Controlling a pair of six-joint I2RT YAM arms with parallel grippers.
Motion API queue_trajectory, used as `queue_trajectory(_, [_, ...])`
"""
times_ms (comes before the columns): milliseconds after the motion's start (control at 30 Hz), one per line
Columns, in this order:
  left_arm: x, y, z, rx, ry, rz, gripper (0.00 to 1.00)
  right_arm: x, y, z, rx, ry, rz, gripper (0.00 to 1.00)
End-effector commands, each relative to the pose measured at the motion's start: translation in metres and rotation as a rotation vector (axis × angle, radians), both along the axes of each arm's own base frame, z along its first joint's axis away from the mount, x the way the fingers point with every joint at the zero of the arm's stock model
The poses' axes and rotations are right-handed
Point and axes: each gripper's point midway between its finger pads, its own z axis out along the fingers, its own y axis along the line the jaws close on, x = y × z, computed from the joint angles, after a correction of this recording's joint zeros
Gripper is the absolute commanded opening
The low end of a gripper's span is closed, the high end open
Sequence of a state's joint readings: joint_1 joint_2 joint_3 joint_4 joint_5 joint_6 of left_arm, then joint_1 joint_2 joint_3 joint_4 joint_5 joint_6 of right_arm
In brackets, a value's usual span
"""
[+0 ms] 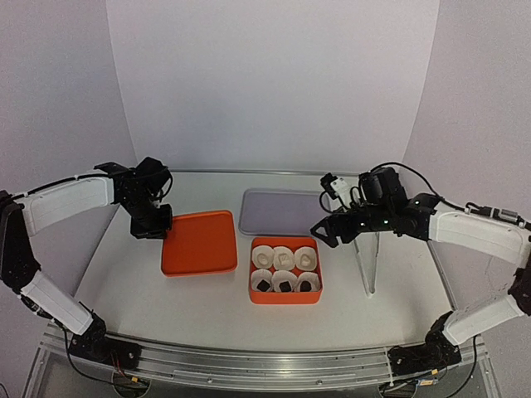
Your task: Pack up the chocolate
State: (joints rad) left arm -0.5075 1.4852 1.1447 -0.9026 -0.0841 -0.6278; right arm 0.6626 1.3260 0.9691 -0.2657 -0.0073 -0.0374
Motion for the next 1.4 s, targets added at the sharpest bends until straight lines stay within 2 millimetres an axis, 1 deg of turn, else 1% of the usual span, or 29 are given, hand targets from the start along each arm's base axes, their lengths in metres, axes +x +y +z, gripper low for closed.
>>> queue_trajectory(0, [-0.021,-0.018,0.049,-0.153,0.013,-0.084,0.00,-0.001,0.085,0.035,-0.126,-0.496,0.468,0.90])
queue_trajectory(67, [-0.028,-0.027,0.054,-0.218,0.039,-0.140,0.00,-0.011,0.112,0.038,-0.135,-0.696,0.631,0.90])
queue_trajectory(133, [-0.038,-0.035,0.049,-0.257,0.098,-0.186,0.00,-0.016,0.126,0.044,-0.103,-0.833,0.704,0.90])
queue_trajectory(167, [-0.044,-0.038,0.046,-0.277,0.126,-0.212,0.00,-0.017,0.131,0.051,-0.085,-0.895,0.723,0.91])
queue_trajectory(267, [-0.051,-0.045,0.044,-0.319,0.156,-0.254,0.00,-0.024,0.141,0.060,-0.050,-0.947,0.791,0.90])
queue_trajectory(300, [-0.054,-0.051,0.047,-0.357,0.158,-0.279,0.00,-0.031,0.145,0.060,-0.025,-0.961,0.841,0.89])
queue_trajectory(400, [-0.056,-0.065,0.058,-0.442,0.147,-0.329,0.00,-0.051,0.158,0.056,0.044,-0.961,0.959,0.87])
queue_trajectory(467, [-0.056,-0.065,0.058,-0.435,0.152,-0.334,0.00,-0.057,0.165,0.055,0.068,-0.963,0.996,0.87])
queue_trajectory(600, [-0.057,-0.055,0.044,-0.363,0.189,-0.320,0.00,-0.066,0.174,0.061,0.098,-0.979,1.033,0.85])
queue_trajectory(700, [-0.055,-0.052,0.036,-0.334,0.202,-0.315,0.00,-0.073,0.177,0.064,0.120,-0.975,1.061,0.85])
queue_trajectory(767, [-0.053,-0.054,0.034,-0.336,0.201,-0.323,0.00,-0.079,0.180,0.062,0.125,-0.962,1.094,0.84])
queue_trajectory(900, [-0.048,-0.063,0.033,-0.368,0.208,-0.348,0.00,-0.090,0.191,0.048,0.092,-0.925,1.179,0.79])
queue_trajectory(967, [-0.048,-0.065,0.032,-0.373,0.218,-0.361,0.00,-0.091,0.196,0.044,0.075,-0.924,1.201,0.75])
queue_trajectory(1100, [-0.048,-0.070,0.033,-0.390,0.226,-0.383,0.00,-0.087,0.203,0.038,0.029,-0.943,1.210,0.64])
queue_trajectory(1167, [-0.049,-0.072,0.033,-0.404,0.231,-0.395,0.00,-0.087,0.204,0.034,0.008,-0.935,1.225,0.62])
queue_trajectory(1367, [-0.050,-0.076,0.035,-0.424,0.240,-0.412,0.00,-0.095,0.204,0.021,-0.051,-0.895,1.283,0.63])
